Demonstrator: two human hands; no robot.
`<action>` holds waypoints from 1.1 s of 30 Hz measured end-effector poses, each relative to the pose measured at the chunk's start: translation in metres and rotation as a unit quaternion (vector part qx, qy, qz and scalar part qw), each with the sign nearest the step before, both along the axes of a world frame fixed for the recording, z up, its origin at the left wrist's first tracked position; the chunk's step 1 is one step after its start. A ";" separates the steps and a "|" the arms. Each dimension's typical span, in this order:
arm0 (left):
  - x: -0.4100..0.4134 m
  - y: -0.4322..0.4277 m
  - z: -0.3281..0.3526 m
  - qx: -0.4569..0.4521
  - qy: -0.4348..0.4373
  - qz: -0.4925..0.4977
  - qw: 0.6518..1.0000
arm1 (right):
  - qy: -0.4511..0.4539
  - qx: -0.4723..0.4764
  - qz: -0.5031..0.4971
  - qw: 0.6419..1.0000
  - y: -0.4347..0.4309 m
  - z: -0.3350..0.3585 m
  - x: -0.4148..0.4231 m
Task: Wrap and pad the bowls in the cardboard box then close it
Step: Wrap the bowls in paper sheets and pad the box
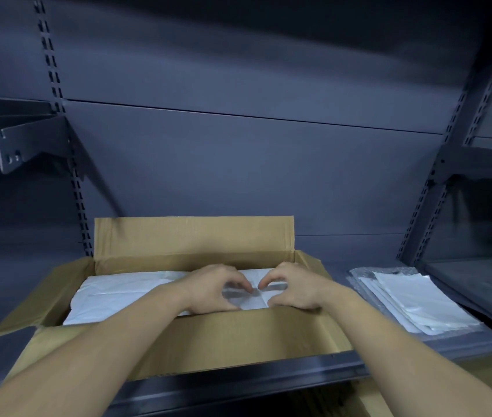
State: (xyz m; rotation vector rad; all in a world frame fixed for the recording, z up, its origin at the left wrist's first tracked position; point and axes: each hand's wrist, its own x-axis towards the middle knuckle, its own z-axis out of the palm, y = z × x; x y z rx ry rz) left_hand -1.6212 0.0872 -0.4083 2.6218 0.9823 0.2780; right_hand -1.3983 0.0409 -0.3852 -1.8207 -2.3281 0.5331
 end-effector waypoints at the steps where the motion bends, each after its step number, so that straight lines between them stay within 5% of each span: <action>1: 0.001 0.001 0.000 -0.007 0.001 -0.003 1.000 | 0.001 -0.016 0.002 1.000 0.002 0.000 0.000; 15: 0.011 0.008 -0.004 0.066 0.129 -0.025 0.989 | -0.182 -0.105 0.028 0.977 0.021 0.008 0.001; 24: 0.003 0.015 -0.006 0.047 0.078 -0.015 0.996 | -0.164 -0.078 0.026 0.983 0.023 0.011 0.017; 33: 0.003 0.015 -0.009 0.070 0.134 -0.040 0.988 | -0.249 -0.089 0.041 0.963 0.023 0.012 0.012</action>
